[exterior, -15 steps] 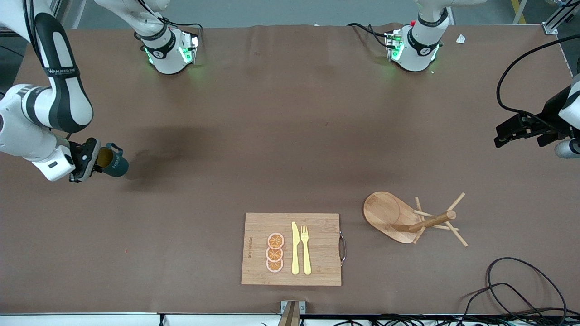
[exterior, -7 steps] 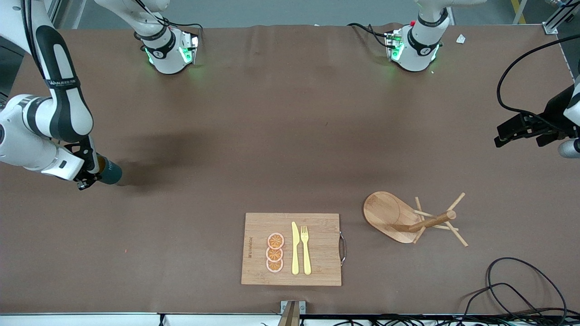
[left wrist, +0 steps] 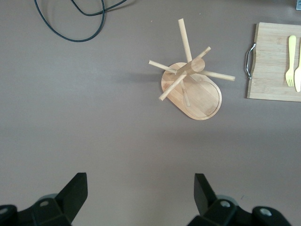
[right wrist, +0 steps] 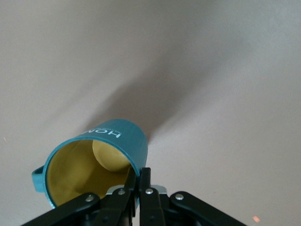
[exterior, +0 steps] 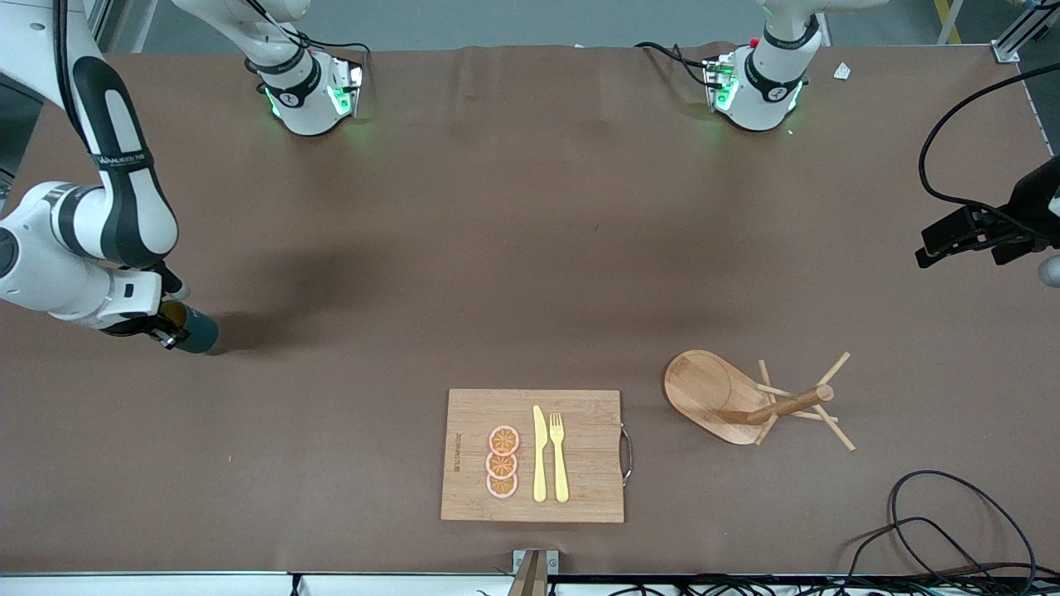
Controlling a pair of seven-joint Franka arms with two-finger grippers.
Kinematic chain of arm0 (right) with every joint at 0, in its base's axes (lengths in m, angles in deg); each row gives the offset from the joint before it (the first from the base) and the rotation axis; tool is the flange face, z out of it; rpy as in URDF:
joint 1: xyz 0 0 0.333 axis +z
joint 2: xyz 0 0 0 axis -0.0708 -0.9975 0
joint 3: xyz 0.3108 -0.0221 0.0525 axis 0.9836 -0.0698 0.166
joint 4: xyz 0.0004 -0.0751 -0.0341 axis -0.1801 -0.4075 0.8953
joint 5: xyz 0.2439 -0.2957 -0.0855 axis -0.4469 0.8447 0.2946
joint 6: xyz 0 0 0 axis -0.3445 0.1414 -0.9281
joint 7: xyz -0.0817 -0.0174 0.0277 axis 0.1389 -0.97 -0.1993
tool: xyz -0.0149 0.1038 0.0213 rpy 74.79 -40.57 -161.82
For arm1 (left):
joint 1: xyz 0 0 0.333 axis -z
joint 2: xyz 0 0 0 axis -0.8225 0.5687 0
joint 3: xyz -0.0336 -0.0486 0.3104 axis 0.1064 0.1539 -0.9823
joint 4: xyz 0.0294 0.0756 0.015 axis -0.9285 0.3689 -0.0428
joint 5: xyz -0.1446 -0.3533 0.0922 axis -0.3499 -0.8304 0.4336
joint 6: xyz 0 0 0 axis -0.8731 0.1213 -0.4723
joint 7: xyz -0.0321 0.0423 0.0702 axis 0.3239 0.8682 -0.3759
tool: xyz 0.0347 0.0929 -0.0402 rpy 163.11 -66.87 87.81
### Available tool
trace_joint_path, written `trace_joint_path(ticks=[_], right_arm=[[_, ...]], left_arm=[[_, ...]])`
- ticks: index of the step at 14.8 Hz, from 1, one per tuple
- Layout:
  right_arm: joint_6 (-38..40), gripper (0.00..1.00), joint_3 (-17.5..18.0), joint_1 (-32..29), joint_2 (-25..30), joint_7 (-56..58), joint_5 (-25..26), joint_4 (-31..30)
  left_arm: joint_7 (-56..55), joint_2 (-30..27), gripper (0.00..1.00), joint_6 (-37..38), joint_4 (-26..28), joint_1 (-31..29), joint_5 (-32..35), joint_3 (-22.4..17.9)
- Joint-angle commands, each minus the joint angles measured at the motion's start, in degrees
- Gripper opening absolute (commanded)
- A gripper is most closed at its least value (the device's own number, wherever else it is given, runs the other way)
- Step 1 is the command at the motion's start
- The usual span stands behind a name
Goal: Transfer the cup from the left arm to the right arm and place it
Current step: 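Lower the teal mug onto the table with the right gripper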
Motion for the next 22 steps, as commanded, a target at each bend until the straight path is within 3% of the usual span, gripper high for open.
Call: trace_joint_path(ticks=[1,5,8,16,17,18,22], right_arm=[[-2.3,0.00,0.3,0.9,-0.4,9.7,0.4,-1.1],[-4.3,0.00,0.2,1.6,0.0,11.8,0.7,-3.8],[-6.9,0.00,0.2,3.5,0.3,12.0,3.8,-5.8],[-7.2,0.01,0.3,4.0,0.4,12.1,3.8,-6.0],[-7.2,0.26,0.3,4.0,0.4,12.0,3.8,-6.1],[-7.0,0.99,0.2,3.6,0.4,11.6,3.8,-6.0],[-7.0,1.00,0.3,2.8,0.4,11.6,3.7,-5.9]], left_arm=[[1.1,-1.5,1.00,-0.1,1.3,0.1,-0.1,0.0],[0.8,-1.4,1.00,-0.1,1.2,0.2,-0.3,0.0],[0.7,-1.4,1.00,-0.1,1.2,0.2,-0.2,0.0],[0.8,-1.4,1.00,-0.1,1.2,0.0,-0.1,0.0],[0.8,-1.4,1.00,-0.1,1.2,0.0,-0.1,0.0],[0.8,-1.4,1.00,-0.1,1.2,0.0,-0.1,0.0],[0.8,-1.4,1.00,-0.1,1.2,0.2,-0.1,0.0]])
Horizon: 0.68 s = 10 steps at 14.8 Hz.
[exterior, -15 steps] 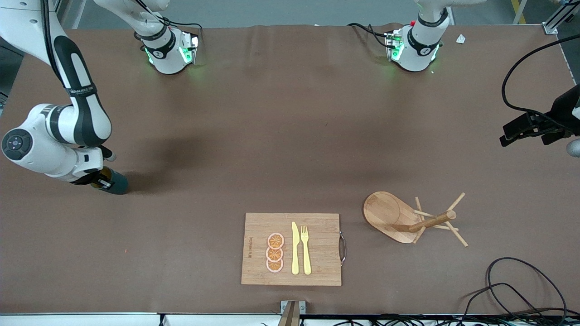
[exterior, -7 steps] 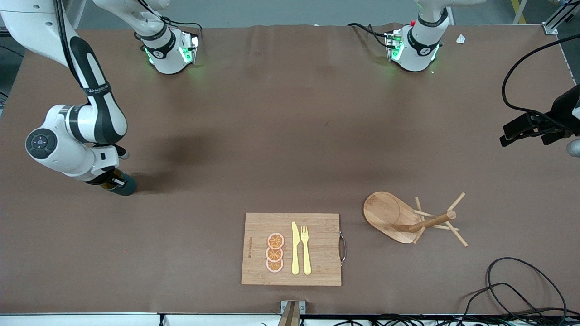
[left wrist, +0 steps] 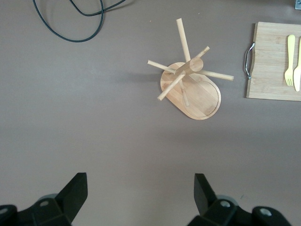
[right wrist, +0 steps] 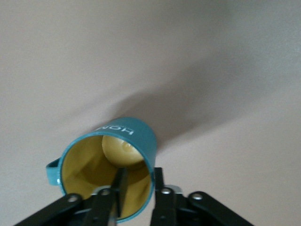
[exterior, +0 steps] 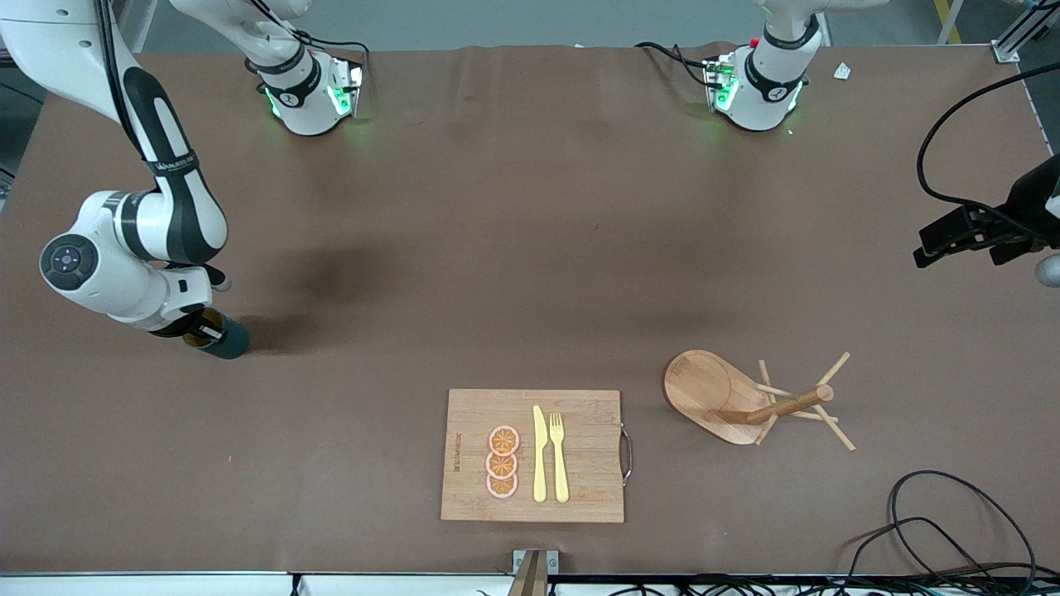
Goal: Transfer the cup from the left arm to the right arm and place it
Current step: 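Lower the teal mug onto the table with the right gripper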
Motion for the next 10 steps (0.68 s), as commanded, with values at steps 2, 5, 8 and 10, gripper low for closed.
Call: trace_joint_path(ticks=[2,5,8,10], right_arm=[[-2.0,1.00,0.1,-0.9,1.6,9.1,-1.3,-1.9],[-1.5,1.00,0.0,-1.4,2.5,9.1,-1.3,-1.5],[2.6,1.00,0.0,-1.6,3.8,9.4,-1.5,0.7],[5.8,1.00,0.1,-1.5,5.1,8.8,-1.9,2.4]], left_arm=[[0.8,-1.4,1.00,-0.1,1.2,0.1,-0.1,0.0],[0.8,-1.4,1.00,-0.1,1.2,0.1,-0.1,0.0],[0.8,-1.4,1.00,-0.1,1.2,0.0,0.0,0.0],[0.8,-1.4,1.00,-0.1,1.2,0.0,0.0,0.0]])
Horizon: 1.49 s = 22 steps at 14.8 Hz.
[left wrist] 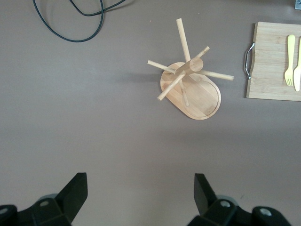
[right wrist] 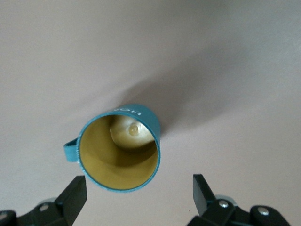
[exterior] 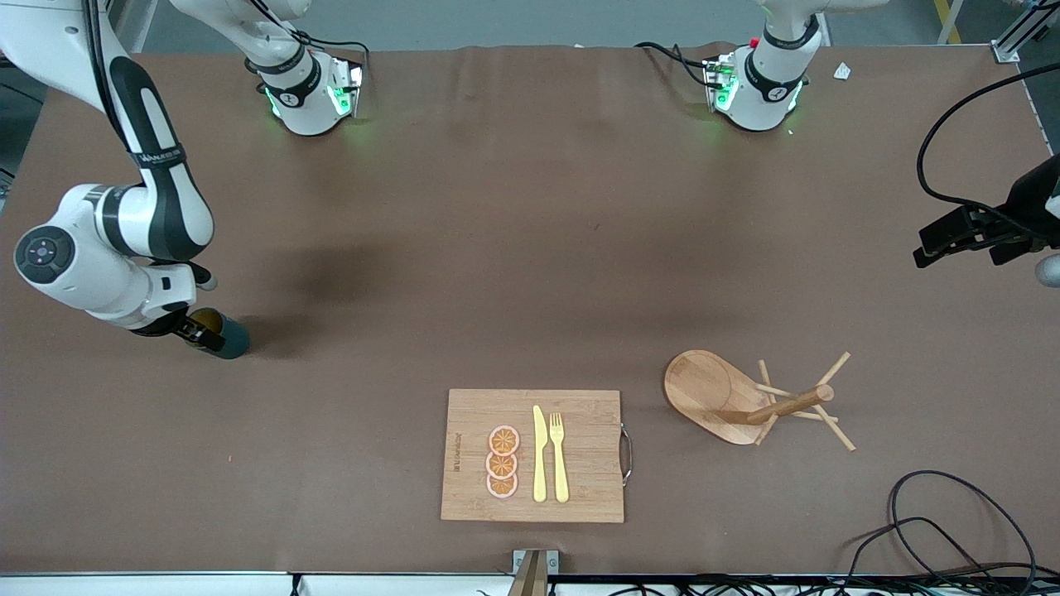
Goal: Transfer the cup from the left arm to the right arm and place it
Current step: 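Open the right gripper and raise it away from the mug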
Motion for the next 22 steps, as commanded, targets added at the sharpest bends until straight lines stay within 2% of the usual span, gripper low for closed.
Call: trace_joint_path(ticks=[1,5,10,17,22], right_arm=[[3.7,1.00,0.2,-0.9,2.9,8.1,-2.5,1.2],[10.8,1.00,0.2,-0.3,3.0,-4.8,-3.2,4.8],[14.7,1.00,-0.2,-0.8,4.2,-24.3,-3.2,5.1],[15.0,1.00,0.1,-0.4,6.0,-41.3,-3.3,6.8],[15.1,1.00,0.0,-0.7,5.9,-64.4,-3.3,7.4]], left_arm=[[0.8,-1.4,1.00,-0.1,1.2,-0.1,0.0,0.0],[0.8,-1.4,1.00,-0.1,1.2,0.0,0.0,0.0],[0.8,-1.4,1.00,-0.1,1.2,0.0,0.0,0.0],[2.4,-1.4,1.00,-0.1,1.2,-0.2,1.1,0.0],[2.5,-1.4,1.00,-0.1,1.2,0.2,1.1,0.1]])
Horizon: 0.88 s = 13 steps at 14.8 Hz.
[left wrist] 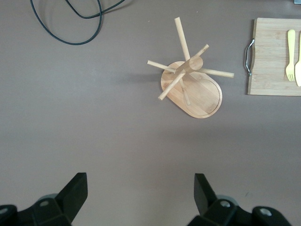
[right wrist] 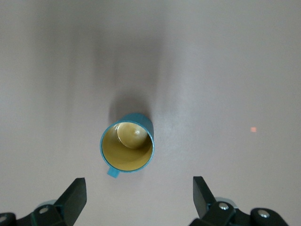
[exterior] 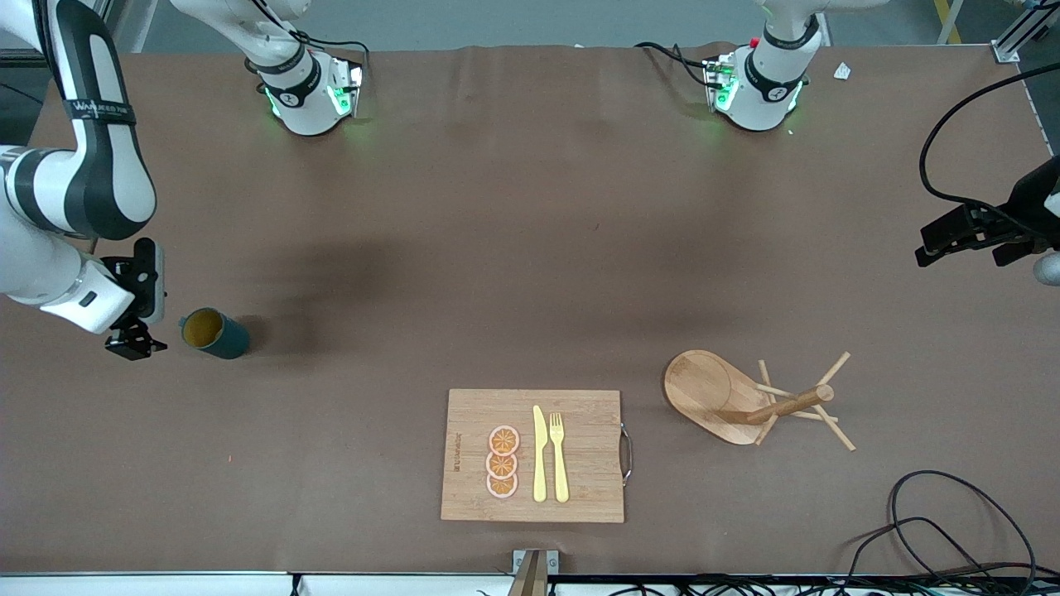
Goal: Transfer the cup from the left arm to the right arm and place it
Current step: 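Open the right gripper and raise it away from the mug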
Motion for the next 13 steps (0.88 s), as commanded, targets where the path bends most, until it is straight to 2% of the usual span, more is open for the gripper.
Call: trace_joint_path(ticks=[1,3,7,10,13], right_arm=[[0.6,1.00,0.5,-0.5,0.8,-11.5,-0.3,0.1],[2.8,1.00,0.6,-0.3,0.8,-18.6,-0.3,1.6],[12.0,1.00,0.8,1.1,0.7,-36.3,-0.3,7.0],[14.8,1.00,0.8,1.3,0.8,-47.2,-0.3,9.0],[22.3,1.00,1.1,1.4,0.8,-61.1,-0.3,12.3]], left_arm=[[0.5,-1.4,1.00,-0.1,1.2,0.1,0.8,0.1],[0.6,-1.4,1.00,-0.1,1.2,0.1,0.8,0.1],[0.9,-1.4,1.00,-0.1,1.2,0.0,0.8,0.1],[0.9,-1.4,1.00,-0.1,1.2,0.0,0.8,0.1],[1.3,-1.4,1.00,-0.1,1.2,-0.1,0.9,0.1]])
